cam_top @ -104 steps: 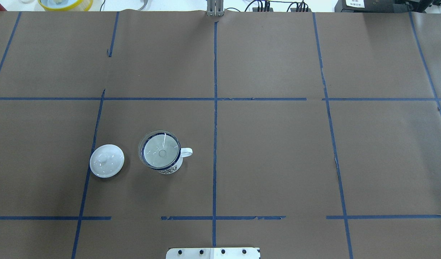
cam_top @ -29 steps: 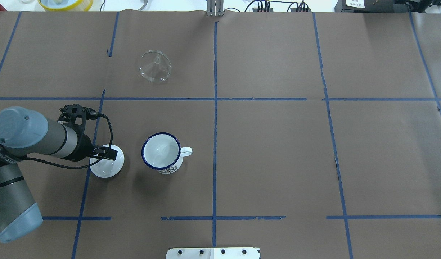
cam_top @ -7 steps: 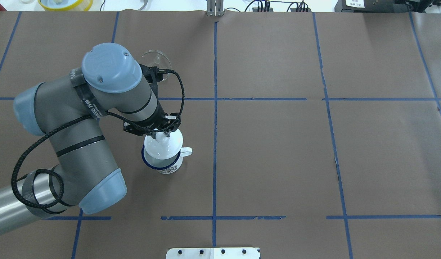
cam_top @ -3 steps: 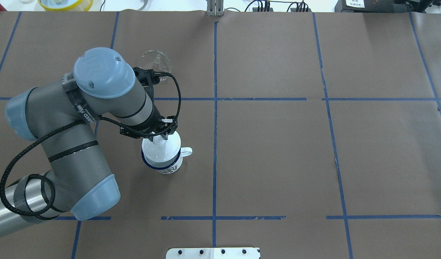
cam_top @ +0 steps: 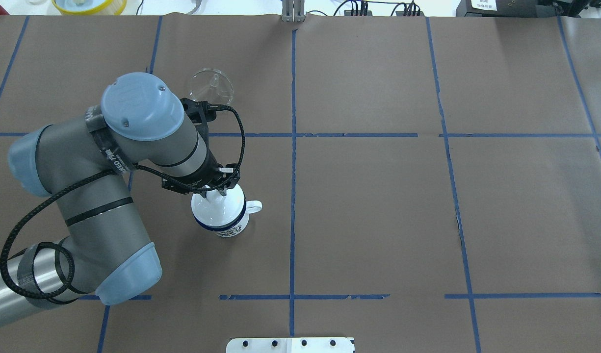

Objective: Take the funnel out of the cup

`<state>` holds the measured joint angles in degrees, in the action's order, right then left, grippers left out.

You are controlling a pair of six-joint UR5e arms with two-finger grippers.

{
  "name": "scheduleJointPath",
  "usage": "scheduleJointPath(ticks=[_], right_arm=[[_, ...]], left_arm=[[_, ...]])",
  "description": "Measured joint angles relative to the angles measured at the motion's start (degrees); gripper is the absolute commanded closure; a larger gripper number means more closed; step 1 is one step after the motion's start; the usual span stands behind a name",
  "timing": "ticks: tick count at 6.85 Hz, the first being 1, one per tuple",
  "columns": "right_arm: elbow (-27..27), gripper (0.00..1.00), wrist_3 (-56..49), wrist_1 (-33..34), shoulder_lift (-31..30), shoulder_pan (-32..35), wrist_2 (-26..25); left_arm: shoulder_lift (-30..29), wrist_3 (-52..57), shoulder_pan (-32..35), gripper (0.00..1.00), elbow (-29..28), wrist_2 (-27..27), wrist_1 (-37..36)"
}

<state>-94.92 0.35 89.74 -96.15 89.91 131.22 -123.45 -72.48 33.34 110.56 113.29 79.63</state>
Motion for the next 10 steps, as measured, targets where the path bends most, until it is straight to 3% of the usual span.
scheduleJointPath(ticks=[5,6,9,10], right_arm=[[0.0,0.0,0.0,0.0,0.0,0.0,0.0],[0.0,0.0,0.0,0.0,0.0,0.0,0.0],[0.0,0.0,0.0,0.0,0.0,0.0,0.0],[0.0,0.0,0.0,0.0,0.0,0.0,0.0]], left_arm=[[0.8,0.1,-0.8,1.0,0.0,0.0,0.1],[0.7,0.1,-0.8,0.83,0.0,0.0,0.1],[0.7,0.0,-0.8,0.12,-0.2,0.1,0.3],[0.8,0.0,-0.9,0.0,-0.2,0.1,0.3]])
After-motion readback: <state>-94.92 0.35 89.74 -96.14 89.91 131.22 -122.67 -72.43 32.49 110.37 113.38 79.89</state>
